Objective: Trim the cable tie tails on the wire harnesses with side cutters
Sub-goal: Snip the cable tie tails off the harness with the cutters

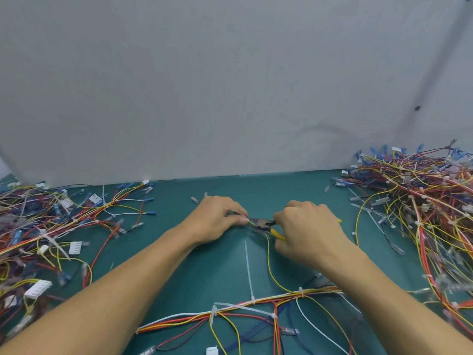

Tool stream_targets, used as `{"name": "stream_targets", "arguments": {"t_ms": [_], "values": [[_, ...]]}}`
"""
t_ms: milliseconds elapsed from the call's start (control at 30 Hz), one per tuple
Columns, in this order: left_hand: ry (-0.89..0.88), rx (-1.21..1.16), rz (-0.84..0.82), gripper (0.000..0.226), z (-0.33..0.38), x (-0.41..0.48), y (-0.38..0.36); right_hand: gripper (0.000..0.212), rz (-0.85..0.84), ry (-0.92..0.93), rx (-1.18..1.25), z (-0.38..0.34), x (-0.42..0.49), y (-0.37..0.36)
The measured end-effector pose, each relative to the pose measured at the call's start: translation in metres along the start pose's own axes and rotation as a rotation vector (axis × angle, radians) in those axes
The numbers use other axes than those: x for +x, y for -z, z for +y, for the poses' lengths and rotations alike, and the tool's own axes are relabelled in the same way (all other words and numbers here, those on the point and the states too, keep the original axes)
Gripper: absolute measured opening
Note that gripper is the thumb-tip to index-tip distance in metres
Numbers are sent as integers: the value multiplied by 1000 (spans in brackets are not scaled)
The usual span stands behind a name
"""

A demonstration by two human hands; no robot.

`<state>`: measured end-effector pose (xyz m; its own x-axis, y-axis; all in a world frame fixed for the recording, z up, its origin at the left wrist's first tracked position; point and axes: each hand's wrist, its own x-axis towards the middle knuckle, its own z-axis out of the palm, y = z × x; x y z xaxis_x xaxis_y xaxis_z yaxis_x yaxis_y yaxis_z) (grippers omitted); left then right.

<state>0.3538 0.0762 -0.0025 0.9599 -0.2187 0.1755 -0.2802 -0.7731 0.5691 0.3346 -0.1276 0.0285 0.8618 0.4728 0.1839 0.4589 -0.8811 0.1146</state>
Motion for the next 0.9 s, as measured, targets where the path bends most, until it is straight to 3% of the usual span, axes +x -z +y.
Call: {"name": "stream_targets", "arguments": {"t_ms": [133, 400, 500, 567, 667, 733, 900], "values": [[59, -125, 97, 7, -3, -6, -10, 24, 11, -17, 56, 0, -2, -11], [185, -372, 184, 29, -5, -16, -12, 20, -19, 1, 120, 2, -4, -13], [126, -282, 114, 36, -9, -21, -4, 19, -28, -6, 120, 5, -5, -10], [75, -265, 91, 31, -10, -23, -2, 19, -32, -21, 110, 9, -4, -6], [105, -432, 85, 16, -8, -24, -3, 19, -34, -57, 83, 18, -5, 6], [103, -357, 74, 7, -7, -23, -5, 18, -32, -74, 91, 22, -5, 15], [93, -231, 58, 21, 1, -21, -11, 21, -63, -45, 126, 14, -8, 24]]}}
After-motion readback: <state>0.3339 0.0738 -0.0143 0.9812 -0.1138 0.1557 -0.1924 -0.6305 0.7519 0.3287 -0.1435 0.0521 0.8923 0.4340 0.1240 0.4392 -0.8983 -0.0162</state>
